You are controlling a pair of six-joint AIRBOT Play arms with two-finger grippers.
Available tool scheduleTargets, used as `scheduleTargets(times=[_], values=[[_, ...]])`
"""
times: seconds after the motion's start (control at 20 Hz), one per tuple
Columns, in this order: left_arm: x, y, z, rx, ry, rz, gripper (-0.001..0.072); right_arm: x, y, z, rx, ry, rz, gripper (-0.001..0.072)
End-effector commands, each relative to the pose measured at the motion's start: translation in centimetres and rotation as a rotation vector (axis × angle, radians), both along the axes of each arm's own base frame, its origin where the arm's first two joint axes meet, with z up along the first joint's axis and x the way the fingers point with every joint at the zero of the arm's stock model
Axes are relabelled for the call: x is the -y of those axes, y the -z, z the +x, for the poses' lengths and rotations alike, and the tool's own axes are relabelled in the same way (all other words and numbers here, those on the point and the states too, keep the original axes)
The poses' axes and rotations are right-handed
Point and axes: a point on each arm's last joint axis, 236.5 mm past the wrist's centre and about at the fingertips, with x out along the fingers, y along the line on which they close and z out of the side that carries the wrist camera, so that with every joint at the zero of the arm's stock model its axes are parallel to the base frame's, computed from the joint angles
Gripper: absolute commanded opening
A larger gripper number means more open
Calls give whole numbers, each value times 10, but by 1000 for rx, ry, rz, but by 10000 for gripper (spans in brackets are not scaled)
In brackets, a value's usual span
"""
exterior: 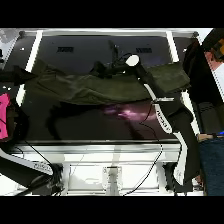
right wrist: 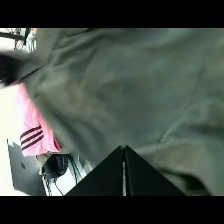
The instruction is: Fold the clothes and pants, and hang the long-sleeved shirts on hangers.
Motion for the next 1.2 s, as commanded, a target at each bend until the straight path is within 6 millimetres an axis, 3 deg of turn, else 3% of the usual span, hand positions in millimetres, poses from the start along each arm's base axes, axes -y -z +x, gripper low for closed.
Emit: scheduleTargets(times=[0.0,0.15,0.3,0.45,0.65,0.75,0.85,0.95,1.0,1.15], values=[[24,-38,-26,-23,24,110,29,-20,30,-4,-105,55,2,15],[60,-60,-29,17,82,129,29,-25,80,-18,-287,90,-45,15],[102,-60,-29,14,166,128,29,-33,120,-48,-455,57,-97,15],[141,-61,-24,46,229,135,29,-37,132,-57,-500,61,-117,15],[165,-66,-4,99,186,131,29,-22,156,-58,-528,98,-219,15],[175,-66,1,105,181,129,30,-11,159,-53,-511,107,-251,12],[182,-62,7,84,139,139,29,28,154,-31,-434,142,-346,12],[197,-55,15,71,118,144,29,96,144,-6,-376,204,-490,13],[208,-49,16,59,121,153,29,132,135,3,-369,231,-539,14],[254,-20,25,11,109,186,29,216,98,21,-366,278,-553,15]])
